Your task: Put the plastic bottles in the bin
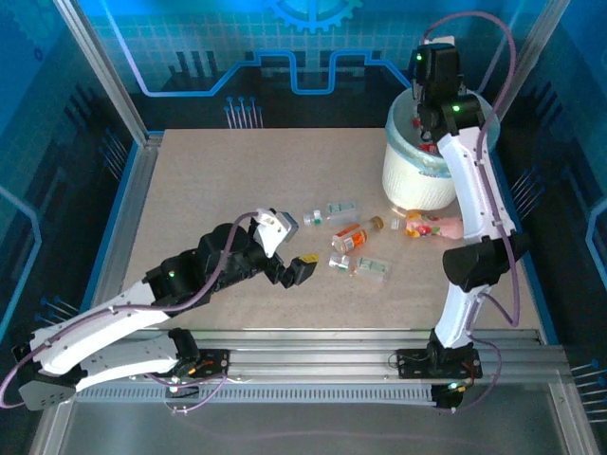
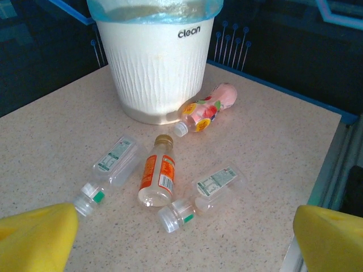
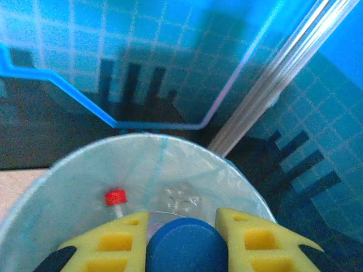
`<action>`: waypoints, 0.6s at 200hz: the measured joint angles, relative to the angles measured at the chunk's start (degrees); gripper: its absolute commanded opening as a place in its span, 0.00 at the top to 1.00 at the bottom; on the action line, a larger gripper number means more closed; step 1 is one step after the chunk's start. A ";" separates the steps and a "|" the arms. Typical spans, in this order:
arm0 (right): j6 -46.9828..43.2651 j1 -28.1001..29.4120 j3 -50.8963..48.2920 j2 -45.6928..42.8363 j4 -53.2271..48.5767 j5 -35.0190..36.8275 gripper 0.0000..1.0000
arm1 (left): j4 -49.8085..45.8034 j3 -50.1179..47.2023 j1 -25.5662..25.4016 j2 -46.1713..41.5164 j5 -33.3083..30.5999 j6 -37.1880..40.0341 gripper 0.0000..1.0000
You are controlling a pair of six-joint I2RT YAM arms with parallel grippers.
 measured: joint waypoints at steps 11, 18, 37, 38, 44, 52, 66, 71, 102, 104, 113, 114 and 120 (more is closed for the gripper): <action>-0.37 -0.55 0.31 1.46 -0.92 0.72 0.95 | -0.02 0.02 0.00 1.16 -0.04 0.50 0.01; -0.55 -0.76 0.31 2.10 -1.53 1.33 0.94 | -0.09 0.17 0.00 1.99 -0.04 0.74 0.01; -0.83 -1.60 0.28 3.52 -3.13 2.29 0.95 | -0.13 1.01 0.00 4.24 -0.02 1.05 0.01; -0.83 -1.66 0.26 3.58 -3.21 2.32 0.95 | -0.13 1.05 0.00 4.33 -0.02 1.05 0.01; -0.81 -2.08 0.11 3.87 -3.63 2.43 0.96 | -0.02 1.20 0.02 4.87 0.00 1.05 0.01; -0.81 -2.73 -0.57 3.96 -4.00 2.58 0.96 | 0.04 1.31 0.04 5.40 0.00 1.05 0.01; -0.81 -3.93 -2.84 3.74 -3.91 2.93 0.95 | 0.04 1.42 0.04 6.19 0.02 1.03 0.01; -0.81 -4.42 -3.96 3.67 -3.82 2.97 0.94 | 0.07 1.49 0.04 6.43 0.00 1.03 0.01; -0.61 -6.29 -10.08 3.78 -3.56 2.71 0.89 | 0.07 1.84 0.04 7.48 0.00 0.83 0.01; -0.57 -6.38 -10.25 3.89 -3.67 2.64 0.89 | 0.04 1.84 0.07 7.48 -0.02 0.81 0.01; -0.37 -6.51 -10.47 4.33 -4.11 2.25 0.88 | 0.07 1.84 0.11 7.45 -0.02 0.72 0.01; -0.35 -6.54 -10.47 4.35 -4.13 2.25 0.88 | 0.07 1.84 0.11 7.45 -0.04 0.68 0.01; -0.13 -6.60 -10.47 4.70 -4.26 1.97 0.88 | 0.20 1.84 0.13 7.45 -0.09 0.57 0.01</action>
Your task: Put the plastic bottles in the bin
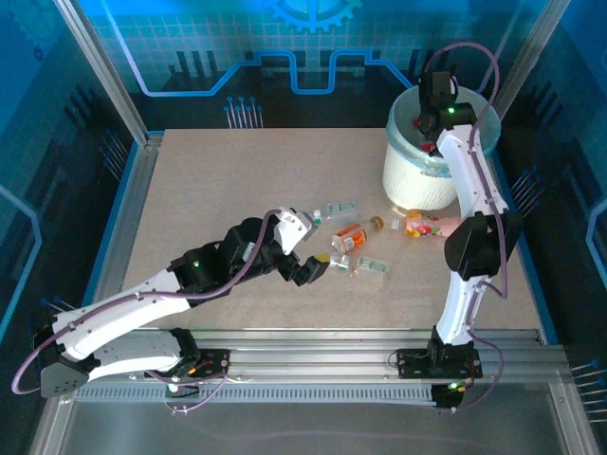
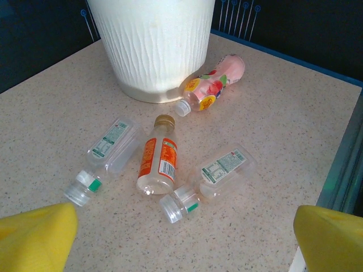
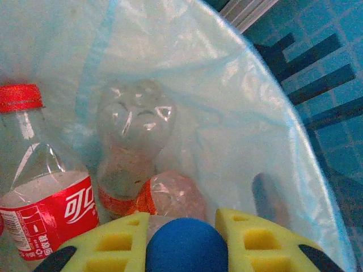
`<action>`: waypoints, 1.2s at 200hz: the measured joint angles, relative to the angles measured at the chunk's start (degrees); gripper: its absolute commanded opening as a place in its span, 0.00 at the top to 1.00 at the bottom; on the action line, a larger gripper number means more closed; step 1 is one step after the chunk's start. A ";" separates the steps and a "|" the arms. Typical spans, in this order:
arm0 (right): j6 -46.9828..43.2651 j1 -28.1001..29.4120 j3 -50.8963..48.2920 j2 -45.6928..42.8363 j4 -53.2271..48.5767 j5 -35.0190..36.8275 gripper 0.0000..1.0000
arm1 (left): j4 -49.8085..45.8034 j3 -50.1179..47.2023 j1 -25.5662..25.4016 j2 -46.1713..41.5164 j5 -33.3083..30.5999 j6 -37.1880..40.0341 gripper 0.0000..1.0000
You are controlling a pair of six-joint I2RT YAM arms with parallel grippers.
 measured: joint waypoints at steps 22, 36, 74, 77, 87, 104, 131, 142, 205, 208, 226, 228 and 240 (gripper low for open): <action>0.46 -0.02 0.02 1.22 -0.63 -0.85 0.87 | 0.26 0.00 0.24 0.00 -0.11 -0.15 0.01; 0.85 -0.15 0.04 2.21 -1.25 -1.73 0.85 | 0.20 0.00 0.35 -0.02 -0.11 -0.17 0.01; 2.32 -1.66 0.98 3.72 -3.54 -4.17 0.69 | -0.37 -0.04 0.72 -0.94 -0.17 -0.87 0.01; 2.54 -1.79 1.18 3.72 -3.76 -4.57 0.68 | -0.44 -0.04 0.76 -1.14 -0.20 -1.05 0.01; 3.10 -2.03 1.75 3.67 -4.35 -5.88 0.64 | -0.50 -0.09 0.90 -1.77 -0.28 -1.53 0.01; 4.44 -2.16 2.10 3.48 -4.59 -9.60 0.59 | -0.61 -0.09 1.01 -2.60 -0.33 -1.70 0.01; 6.14 -2.01 2.10 2.45 -5.05 -15.74 0.56 | -0.70 -0.09 1.14 -2.73 -0.33 -1.77 0.01; 6.69 -1.99 2.10 1.53 -5.11 -17.88 0.54 | -0.63 -0.09 1.16 -2.71 -0.35 -2.08 0.01; 9.25 -1.81 3.50 -5.49 -5.18 -25.07 0.51 | -0.68 -0.09 1.16 -2.69 -0.35 -3.67 0.01; 9.35 -1.77 3.50 -5.73 -5.16 -25.29 0.51 | -0.70 -0.09 1.16 -2.69 -0.35 -3.85 0.01; 9.77 -1.40 3.48 -6.86 -5.20 -26.34 0.51 | -0.85 -0.09 1.16 -2.73 -0.66 -4.52 0.01; 9.88 -1.31 3.48 -6.99 -5.20 -26.47 0.51 | -0.87 -0.09 1.16 -2.75 -0.79 -4.55 0.01; 9.90 -0.61 3.28 -7.78 -5.11 -27.28 0.50 | -1.01 -0.09 1.20 -2.80 -1.40 -4.72 0.01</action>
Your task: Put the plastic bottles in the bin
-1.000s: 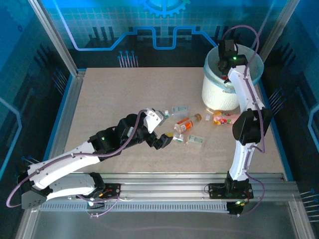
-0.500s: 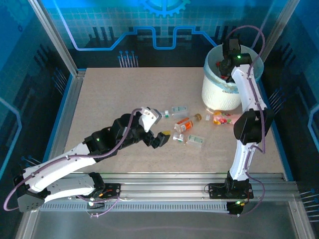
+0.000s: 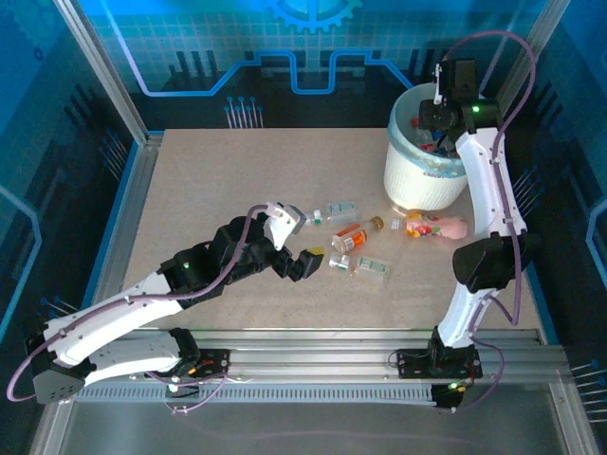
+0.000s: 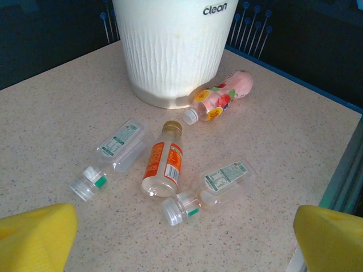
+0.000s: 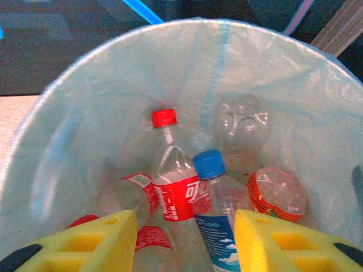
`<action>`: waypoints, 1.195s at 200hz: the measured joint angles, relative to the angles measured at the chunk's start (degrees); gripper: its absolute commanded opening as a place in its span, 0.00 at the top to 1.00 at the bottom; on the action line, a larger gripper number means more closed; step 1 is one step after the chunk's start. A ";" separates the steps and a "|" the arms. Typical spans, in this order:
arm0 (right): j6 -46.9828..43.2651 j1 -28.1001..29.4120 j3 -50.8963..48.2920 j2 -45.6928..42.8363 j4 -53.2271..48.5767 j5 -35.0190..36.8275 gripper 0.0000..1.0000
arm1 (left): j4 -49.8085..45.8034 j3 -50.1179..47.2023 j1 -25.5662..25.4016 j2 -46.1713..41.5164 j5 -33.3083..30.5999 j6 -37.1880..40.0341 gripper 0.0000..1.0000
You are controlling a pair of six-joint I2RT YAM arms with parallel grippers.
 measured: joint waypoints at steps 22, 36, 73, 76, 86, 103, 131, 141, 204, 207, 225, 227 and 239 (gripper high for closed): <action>0.00 1.60 -1.29 -2.16 0.20 -1.03 0.50 | -0.61 0.00 0.11 -0.04 -1.46 -0.92 0.01; 0.26 2.45 -1.64 -3.69 0.35 -1.95 0.50 | -1.70 0.02 0.11 -0.04 -2.32 -1.77 0.01; 1.03 6.88 -8.17 -11.82 3.17 -2.67 0.50 | -6.62 0.07 0.13 0.24 -5.42 -5.40 0.01; 1.03 7.72 -9.20 -12.83 3.74 -2.62 0.50 | -7.17 0.07 0.15 0.31 -5.77 -5.86 0.01; 1.05 10.47 -12.37 -16.15 5.29 -2.69 0.49 | -8.74 0.07 0.26 0.42 -6.64 -6.82 0.01; 1.57 14.80 -18.03 -21.88 8.46 -3.21 0.48 | -11.54 0.07 1.42 0.76 -7.61 -9.20 0.01; 4.46 19.39 -27.30 -31.26 12.28 -4.44 0.47 | -15.78 0.09 8.02 2.56 -5.84 -13.79 0.01; 5.66 21.20 -29.88 -33.75 12.94 -4.61 0.47 | -16.63 0.09 11.30 3.63 -3.72 -14.97 0.01; 14.01 30.38 -47.87 -41.83 13.62 -4.07 0.47 | -19.10 8.96 23.91 19.63 12.35 -14.84 0.05; 14.43 30.56 -48.74 -42.01 13.44 -3.96 0.47 | -19.17 9.81 23.91 20.81 12.83 -14.69 0.06; 16.26 31.04 -52.78 -42.93 12.66 -3.30 0.47 | -19.41 14.32 23.93 26.58 15.67 -12.66 0.10; 16.44 31.04 -53.20 -43.06 12.50 -3.23 0.47 | -19.39 14.71 23.93 27.19 16.02 -12.37 0.11; 17.07 31.04 -55.06 -44.09 12.00 -2.62 0.47 | -19.50 16.44 23.71 29.75 17.62 -10.23 0.12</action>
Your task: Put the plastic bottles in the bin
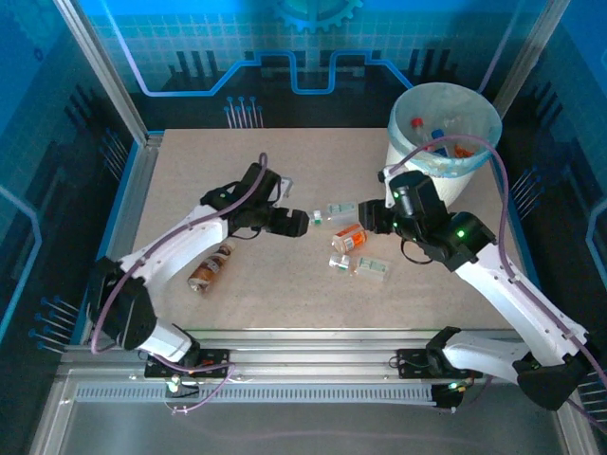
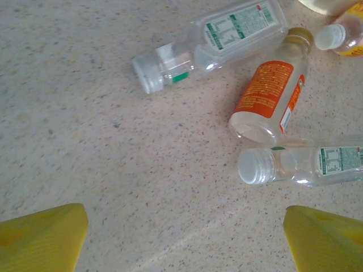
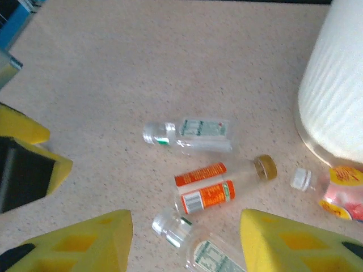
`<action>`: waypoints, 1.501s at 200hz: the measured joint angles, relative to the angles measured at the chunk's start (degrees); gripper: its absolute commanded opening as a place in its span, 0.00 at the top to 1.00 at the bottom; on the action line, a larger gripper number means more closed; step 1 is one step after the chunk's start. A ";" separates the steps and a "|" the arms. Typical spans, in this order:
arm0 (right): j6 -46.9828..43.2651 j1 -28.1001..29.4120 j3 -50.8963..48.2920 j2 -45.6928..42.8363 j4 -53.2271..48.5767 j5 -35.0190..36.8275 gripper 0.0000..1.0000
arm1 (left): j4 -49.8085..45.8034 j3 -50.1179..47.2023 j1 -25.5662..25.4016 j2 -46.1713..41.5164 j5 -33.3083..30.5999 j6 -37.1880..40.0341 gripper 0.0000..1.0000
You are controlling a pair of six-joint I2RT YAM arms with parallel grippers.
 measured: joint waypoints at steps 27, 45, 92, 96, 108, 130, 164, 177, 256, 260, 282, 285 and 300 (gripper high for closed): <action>0.09 0.00 -3.13 -4.59 -0.87 2.97 0.47 | -0.87 2.60 -3.52 3.32 1.75 8.79 0.08; -0.42 -0.04 -4.44 -8.68 -1.31 5.35 0.46 | -1.66 3.80 -10.56 5.05 0.83 18.12 0.05; -1.51 -0.44 -5.29 -17.55 -3.41 8.85 0.45 | -3.65 7.34 -21.53 14.19 3.19 36.13 0.04; -1.51 -0.44 -5.49 -18.18 -3.52 9.03 0.45 | -3.93 8.15 -21.40 15.23 3.56 37.18 0.05; -1.70 -0.44 -6.34 -20.41 -4.02 9.77 0.44 | -4.42 10.54 -21.03 17.68 4.72 39.78 0.05; -1.99 -0.44 -7.76 -23.82 -5.38 10.86 0.44 | -5.22 15.08 -20.57 21.05 7.67 44.98 0.05; -2.16 -0.81 -7.76 -25.44 -7.45 11.87 0.44 | -7.08 20.22 -20.59 25.31 10.78 50.51 0.08; -2.16 -0.81 -7.76 -25.57 -8.20 11.87 0.44 | -7.87 21.31 -20.59 27.08 11.08 51.49 0.09; -1.92 -0.81 -10.34 -27.76 -9.25 11.78 0.43 | -8.07 21.57 -20.46 30.32 11.26 52.30 0.18; -1.92 -0.81 -10.36 -27.74 -9.38 11.78 0.42 | -7.89 21.46 -20.46 30.32 11.26 52.28 0.19; -1.92 -0.81 -10.36 -27.71 -9.46 11.78 0.42 | -7.21 21.44 -20.46 30.38 11.47 51.60 0.21; -1.92 -0.81 -10.36 -27.71 -9.46 11.78 0.42 | -7.17 21.44 -20.46 30.38 11.47 51.39 0.21; -1.92 -0.81 -10.43 -27.98 -9.42 11.80 0.41 | -6.99 21.44 -20.46 30.49 11.50 50.90 0.22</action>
